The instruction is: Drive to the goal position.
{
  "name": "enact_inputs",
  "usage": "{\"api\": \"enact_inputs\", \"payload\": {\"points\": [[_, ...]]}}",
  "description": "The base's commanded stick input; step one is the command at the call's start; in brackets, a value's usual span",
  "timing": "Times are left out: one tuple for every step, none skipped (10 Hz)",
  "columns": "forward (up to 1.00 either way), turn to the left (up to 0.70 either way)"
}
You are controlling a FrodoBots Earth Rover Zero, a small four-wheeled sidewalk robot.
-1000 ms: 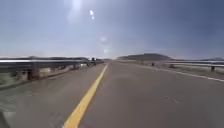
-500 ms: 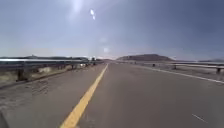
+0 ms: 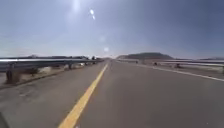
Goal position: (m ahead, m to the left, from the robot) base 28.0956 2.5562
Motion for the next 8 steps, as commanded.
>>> {"api": "enact_inputs", "payload": {"points": [[0.85, 0.0], [0.85, 0.0], [0.85, 0.0], [0.85, 0.0], [0.85, 0.0], [0.85, 0.0], [0.85, 0.0], [0.85, 0.0]]}}
